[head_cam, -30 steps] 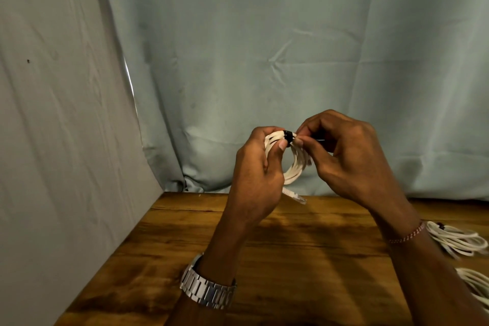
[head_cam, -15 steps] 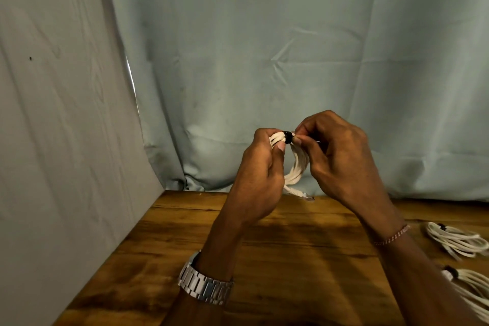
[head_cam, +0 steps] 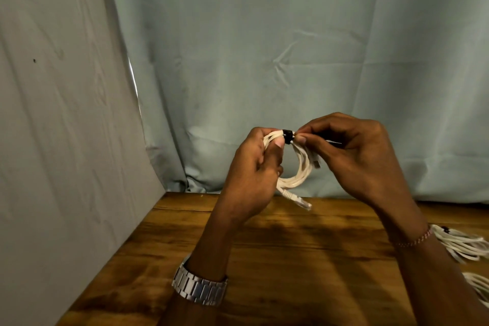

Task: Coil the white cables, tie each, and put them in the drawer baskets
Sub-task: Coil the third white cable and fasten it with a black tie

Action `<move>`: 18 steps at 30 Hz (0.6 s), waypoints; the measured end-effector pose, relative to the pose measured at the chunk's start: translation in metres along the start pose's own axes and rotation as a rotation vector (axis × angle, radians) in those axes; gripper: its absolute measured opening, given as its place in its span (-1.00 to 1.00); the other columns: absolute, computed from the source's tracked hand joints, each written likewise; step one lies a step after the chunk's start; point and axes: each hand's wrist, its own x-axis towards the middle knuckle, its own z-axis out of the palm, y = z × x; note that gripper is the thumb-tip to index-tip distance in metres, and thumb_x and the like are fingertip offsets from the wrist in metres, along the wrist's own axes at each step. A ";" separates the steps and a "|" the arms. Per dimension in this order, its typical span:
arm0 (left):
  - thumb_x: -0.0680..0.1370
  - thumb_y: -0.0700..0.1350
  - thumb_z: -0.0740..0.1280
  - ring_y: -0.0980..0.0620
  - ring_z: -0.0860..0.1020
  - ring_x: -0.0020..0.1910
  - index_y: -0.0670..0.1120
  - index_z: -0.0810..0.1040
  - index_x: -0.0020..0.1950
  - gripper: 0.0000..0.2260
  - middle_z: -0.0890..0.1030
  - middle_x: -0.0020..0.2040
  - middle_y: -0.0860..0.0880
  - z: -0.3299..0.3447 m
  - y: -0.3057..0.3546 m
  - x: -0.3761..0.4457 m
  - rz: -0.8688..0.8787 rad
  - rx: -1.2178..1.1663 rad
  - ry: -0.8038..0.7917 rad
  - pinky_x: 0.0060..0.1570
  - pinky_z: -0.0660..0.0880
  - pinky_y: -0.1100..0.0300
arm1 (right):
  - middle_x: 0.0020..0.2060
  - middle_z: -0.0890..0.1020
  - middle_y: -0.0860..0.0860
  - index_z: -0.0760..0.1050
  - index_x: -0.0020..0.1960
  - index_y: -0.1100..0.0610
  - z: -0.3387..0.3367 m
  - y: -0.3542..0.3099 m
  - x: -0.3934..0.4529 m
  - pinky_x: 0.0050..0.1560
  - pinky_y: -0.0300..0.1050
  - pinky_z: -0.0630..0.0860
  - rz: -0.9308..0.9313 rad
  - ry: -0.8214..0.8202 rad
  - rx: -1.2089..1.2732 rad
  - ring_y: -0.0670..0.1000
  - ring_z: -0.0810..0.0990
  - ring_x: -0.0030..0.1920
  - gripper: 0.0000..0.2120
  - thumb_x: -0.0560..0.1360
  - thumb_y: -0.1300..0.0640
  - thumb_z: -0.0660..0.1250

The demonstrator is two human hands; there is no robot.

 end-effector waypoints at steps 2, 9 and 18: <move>0.69 -0.07 0.18 0.02 0.39 -0.28 -0.05 0.52 0.16 -0.85 0.45 -0.20 -0.11 -0.002 0.000 0.000 -0.009 -0.025 -0.005 -0.26 0.44 0.17 | -0.14 0.71 -0.12 0.72 -0.02 0.08 -0.001 -0.002 0.000 -0.17 -0.37 0.56 0.046 -0.028 0.034 -0.18 0.70 -0.13 -0.89 0.48 0.11 0.47; 0.69 -0.10 0.18 0.14 0.40 -0.33 -0.08 0.52 0.15 -0.85 0.48 -0.23 -0.05 -0.002 0.003 0.001 -0.018 -0.058 -0.026 -0.29 0.43 0.25 | -0.18 0.72 -0.16 0.70 -0.03 0.04 -0.003 -0.007 -0.001 -0.16 -0.37 0.58 0.121 -0.014 0.050 -0.21 0.70 -0.15 -0.93 0.49 0.15 0.49; 0.69 -0.07 0.19 0.16 0.41 -0.35 -0.09 0.51 0.18 -0.84 0.48 -0.26 -0.01 0.000 0.001 0.001 0.004 0.001 -0.023 -0.29 0.44 0.26 | -0.16 0.66 -0.10 0.62 0.01 0.05 -0.001 -0.012 -0.003 -0.18 -0.27 0.53 0.134 -0.072 -0.193 -0.16 0.63 -0.17 -0.93 0.57 0.08 0.39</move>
